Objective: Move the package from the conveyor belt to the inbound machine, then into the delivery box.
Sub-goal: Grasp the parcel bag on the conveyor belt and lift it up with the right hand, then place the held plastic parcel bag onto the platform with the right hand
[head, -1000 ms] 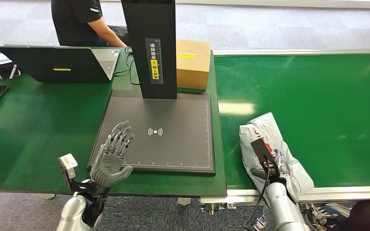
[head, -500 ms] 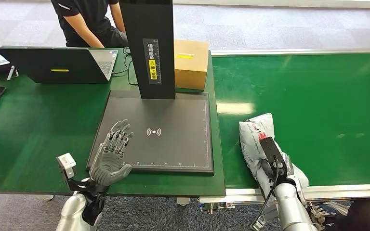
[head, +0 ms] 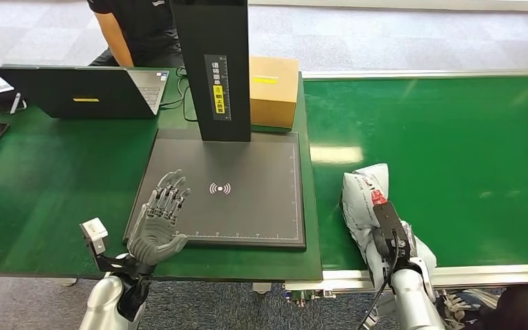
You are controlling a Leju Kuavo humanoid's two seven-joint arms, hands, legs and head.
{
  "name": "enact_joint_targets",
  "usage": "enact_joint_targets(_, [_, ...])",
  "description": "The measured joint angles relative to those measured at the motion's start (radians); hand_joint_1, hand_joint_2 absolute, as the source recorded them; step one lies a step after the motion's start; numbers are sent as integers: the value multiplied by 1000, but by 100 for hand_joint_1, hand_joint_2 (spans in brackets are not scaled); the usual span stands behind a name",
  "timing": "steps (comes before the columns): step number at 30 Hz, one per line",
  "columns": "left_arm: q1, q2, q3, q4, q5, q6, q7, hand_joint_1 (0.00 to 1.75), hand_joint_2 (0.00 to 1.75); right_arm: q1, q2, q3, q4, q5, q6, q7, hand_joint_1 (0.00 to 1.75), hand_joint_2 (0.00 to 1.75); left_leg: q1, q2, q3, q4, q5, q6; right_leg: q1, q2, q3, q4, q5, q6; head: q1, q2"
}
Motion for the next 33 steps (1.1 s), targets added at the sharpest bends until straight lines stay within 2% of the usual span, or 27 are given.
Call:
enact_joint_targets(6, [4,0,4,-1,2,-5,-3,0,175,67,20,6,-120,-45,-110,-162,175,175,-1,-2,-7,0,1,0,-1,-1,-7,2,0,0,0,0])
enact_joint_targets(13, [2,0,6,-1,3,-8,-6,0,175,99,39,8,-278,-104,-193,-281,175,175,-1,-3,-11,0,1,-1,-1,-2,-12,3,0,0,0,0])
enact_joint_targets(24, [-24,0,4,12,3,-7,-28,0,175,102,56,18,-404,-106,-242,-334,175,175,-1,-3,-13,0,1,-1,-1,-2,-13,3,0,0,0,0])
enact_joint_targets(33, [-45,0,-9,33,8,-8,-51,0,175,63,46,103,-410,27,-222,-329,175,175,-1,-3,-14,0,1,-1,-1,-2,-15,3,0,0,0,0])
